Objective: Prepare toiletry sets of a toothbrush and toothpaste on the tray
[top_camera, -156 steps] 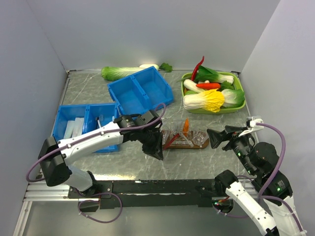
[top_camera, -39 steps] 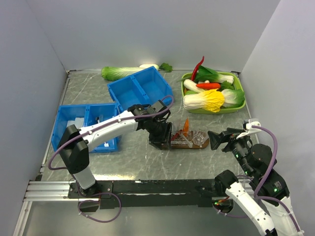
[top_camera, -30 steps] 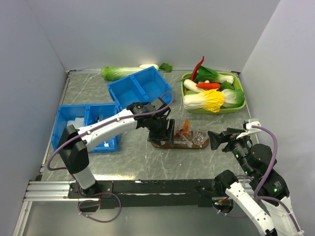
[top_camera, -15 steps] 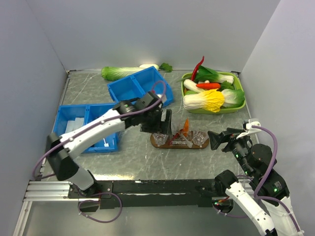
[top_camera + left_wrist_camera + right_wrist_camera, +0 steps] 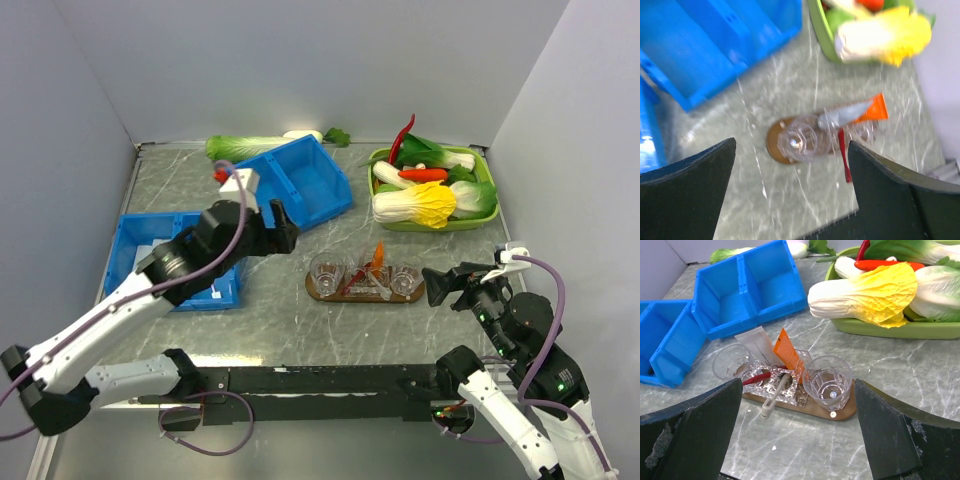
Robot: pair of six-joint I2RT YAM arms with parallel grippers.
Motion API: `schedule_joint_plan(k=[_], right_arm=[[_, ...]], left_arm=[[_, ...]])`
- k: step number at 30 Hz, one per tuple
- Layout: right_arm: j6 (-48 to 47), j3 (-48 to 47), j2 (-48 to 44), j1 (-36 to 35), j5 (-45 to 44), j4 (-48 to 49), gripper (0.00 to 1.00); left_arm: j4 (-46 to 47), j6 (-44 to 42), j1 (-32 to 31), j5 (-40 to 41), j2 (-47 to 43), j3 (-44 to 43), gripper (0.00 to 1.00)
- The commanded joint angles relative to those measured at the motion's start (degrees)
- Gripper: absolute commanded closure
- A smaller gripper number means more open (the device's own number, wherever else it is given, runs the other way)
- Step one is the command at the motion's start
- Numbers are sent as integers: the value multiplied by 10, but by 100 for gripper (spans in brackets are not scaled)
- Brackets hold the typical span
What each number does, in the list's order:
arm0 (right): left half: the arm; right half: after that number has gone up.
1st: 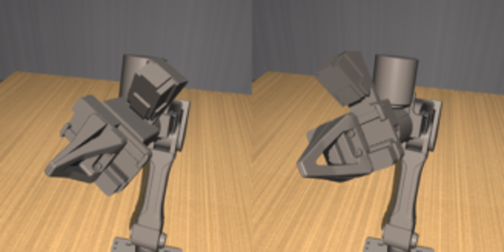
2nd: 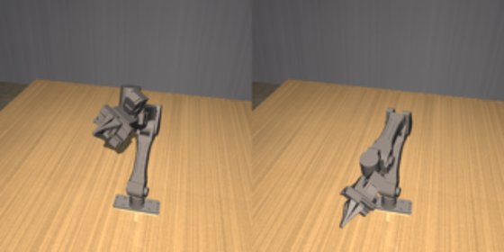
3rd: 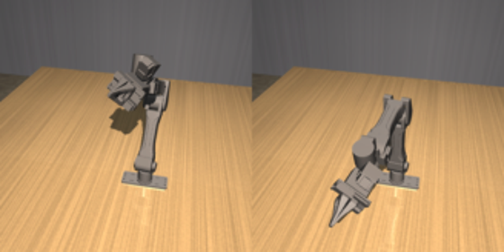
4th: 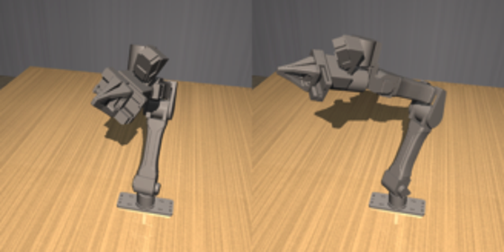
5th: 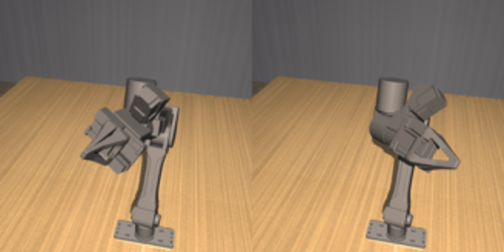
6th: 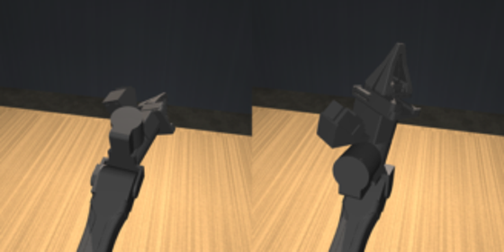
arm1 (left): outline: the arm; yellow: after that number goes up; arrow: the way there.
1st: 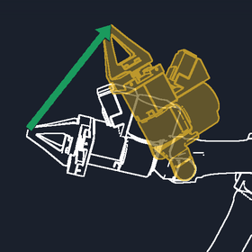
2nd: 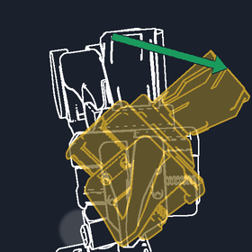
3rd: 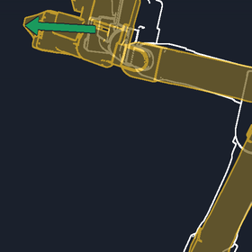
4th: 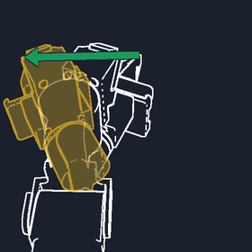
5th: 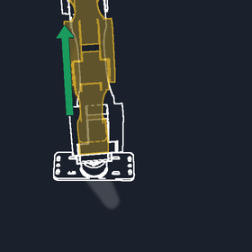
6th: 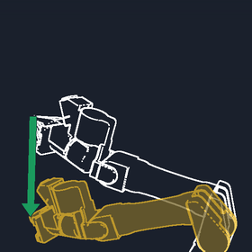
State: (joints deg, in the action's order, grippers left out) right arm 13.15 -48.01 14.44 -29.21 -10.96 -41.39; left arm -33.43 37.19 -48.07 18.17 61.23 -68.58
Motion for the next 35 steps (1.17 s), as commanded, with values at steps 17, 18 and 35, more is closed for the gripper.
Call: schedule_joint_plan(k=[17, 18, 35], right_arm=[[10, -12, 4, 1, -45, 2, 1], [9, -16, 5, 1, -49, -1, 0], [10, -33, 16, 1, -54, -7, 0]], left_arm=[[166, -43, 2, 212, -159, 157, 3], [164, -46, 3, 210, -159, 158, 3], [174, -42, 2, 197, -206, 185, 3]])
